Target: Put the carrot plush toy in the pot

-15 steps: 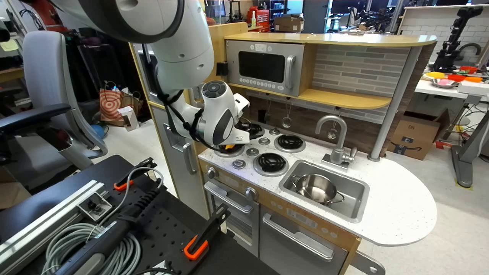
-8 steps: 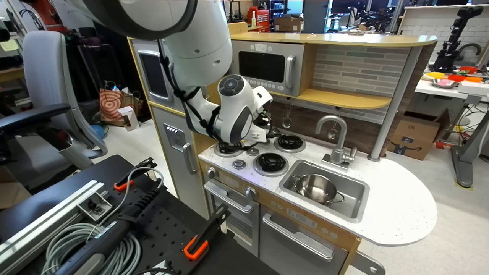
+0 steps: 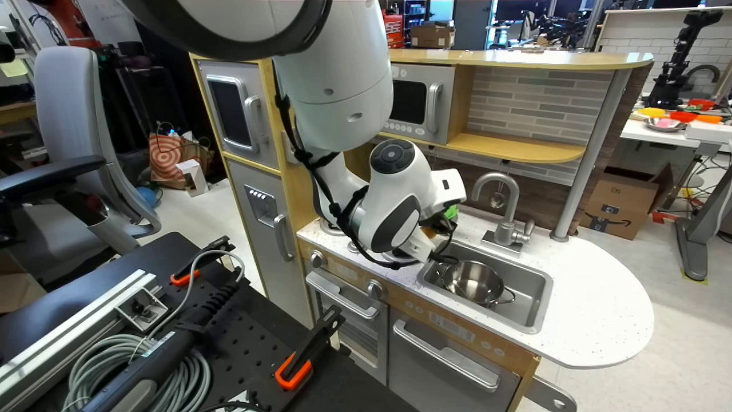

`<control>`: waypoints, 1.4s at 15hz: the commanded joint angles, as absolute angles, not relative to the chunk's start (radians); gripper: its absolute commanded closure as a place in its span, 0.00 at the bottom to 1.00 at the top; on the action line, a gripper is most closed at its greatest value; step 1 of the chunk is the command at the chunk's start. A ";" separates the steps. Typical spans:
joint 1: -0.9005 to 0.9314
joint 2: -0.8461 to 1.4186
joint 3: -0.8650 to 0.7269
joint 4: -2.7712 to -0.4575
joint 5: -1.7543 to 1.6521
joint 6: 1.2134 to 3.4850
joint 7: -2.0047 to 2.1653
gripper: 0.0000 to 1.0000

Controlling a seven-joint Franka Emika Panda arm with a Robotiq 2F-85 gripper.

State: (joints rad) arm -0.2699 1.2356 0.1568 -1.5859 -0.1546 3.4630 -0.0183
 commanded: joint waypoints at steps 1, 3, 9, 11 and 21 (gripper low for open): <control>-0.285 1.207 0.131 -1.604 -0.046 3.463 0.068 0.96; -0.287 1.204 0.119 -1.577 0.002 3.462 0.100 0.96; -0.212 1.180 -0.014 -1.560 0.186 3.462 0.160 0.96; -0.187 1.183 -0.053 -1.573 0.236 3.462 0.168 0.96; -0.187 1.167 -0.011 -1.601 0.254 3.460 0.205 0.22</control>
